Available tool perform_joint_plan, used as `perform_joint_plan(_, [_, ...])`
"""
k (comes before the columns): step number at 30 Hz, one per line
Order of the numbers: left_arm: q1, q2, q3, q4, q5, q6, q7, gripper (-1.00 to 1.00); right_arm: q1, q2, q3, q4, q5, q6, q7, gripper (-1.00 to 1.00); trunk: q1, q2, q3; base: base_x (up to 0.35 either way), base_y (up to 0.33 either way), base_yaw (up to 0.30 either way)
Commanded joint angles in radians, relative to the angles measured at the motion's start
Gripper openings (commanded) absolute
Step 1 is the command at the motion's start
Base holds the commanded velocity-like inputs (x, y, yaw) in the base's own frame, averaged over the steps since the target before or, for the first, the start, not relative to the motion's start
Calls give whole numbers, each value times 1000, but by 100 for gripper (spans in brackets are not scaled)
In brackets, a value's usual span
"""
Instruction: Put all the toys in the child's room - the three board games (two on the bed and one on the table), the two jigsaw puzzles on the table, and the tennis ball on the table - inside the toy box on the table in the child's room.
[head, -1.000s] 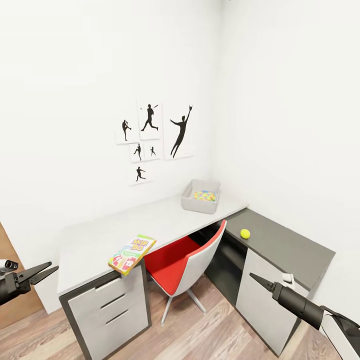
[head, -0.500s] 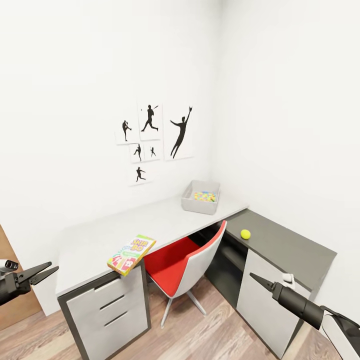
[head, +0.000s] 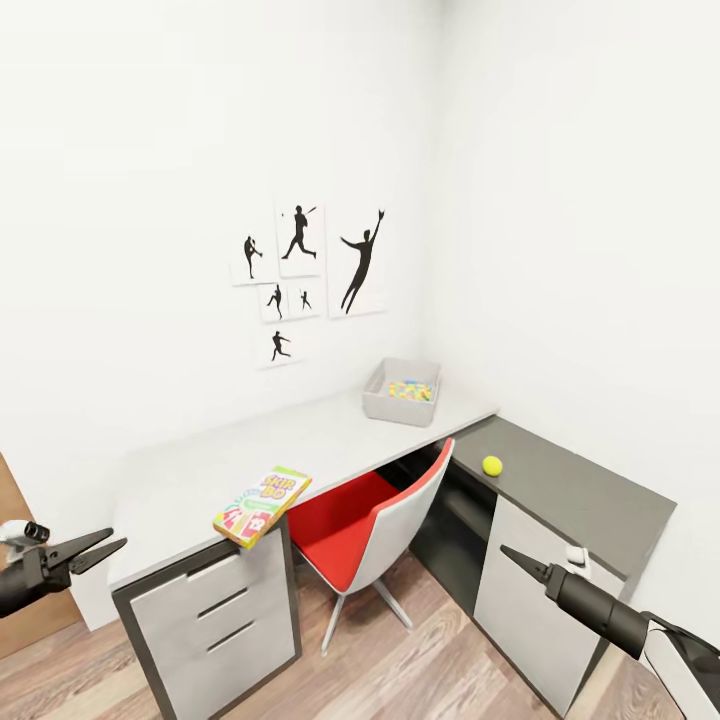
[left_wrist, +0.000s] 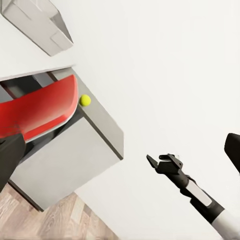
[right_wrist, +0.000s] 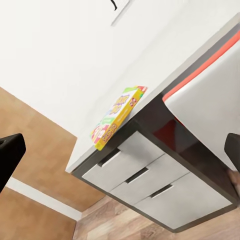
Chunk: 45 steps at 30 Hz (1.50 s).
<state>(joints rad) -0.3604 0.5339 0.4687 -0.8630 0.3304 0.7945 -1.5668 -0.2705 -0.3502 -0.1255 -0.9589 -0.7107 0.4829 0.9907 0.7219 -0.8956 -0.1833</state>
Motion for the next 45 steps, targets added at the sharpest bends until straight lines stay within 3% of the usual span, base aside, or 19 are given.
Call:
perform_joint_plan(1, [-1,-2,-9,2,0,10,-4,100,-1,0,0,0,-7,8,1,100,4,-8,-5,0,0,0])
perform_joint_plan(7, [-3,-16,-50,26,1,9,38,100,-1,-1,0,0,-7,9,0,100,27,-50,-24,0,0,0])
perform_joint_plan(13, [-6,-39,-60,39,1,9,79,100,0,-1,-1,0,-7,9,0,100,50,-92,-42,0,0,0])
perform_joint_plan(26, [-6,-55,-62,60,4,10,92,100,-1,-1,-1,0,-8,9,-2,100,100,-183,-83,0,0,0])
perform_joint_plan(33, [-15,-78,-62,116,4,9,123,100,-1,-1,-2,0,-10,13,-4,100,127,-232,-105,0,0,0])
perform_joint_plan(45, [-21,-101,-62,128,10,15,169,100,-1,-3,-4,-2,-22,22,-6,100,173,-316,-143,0,0,0])
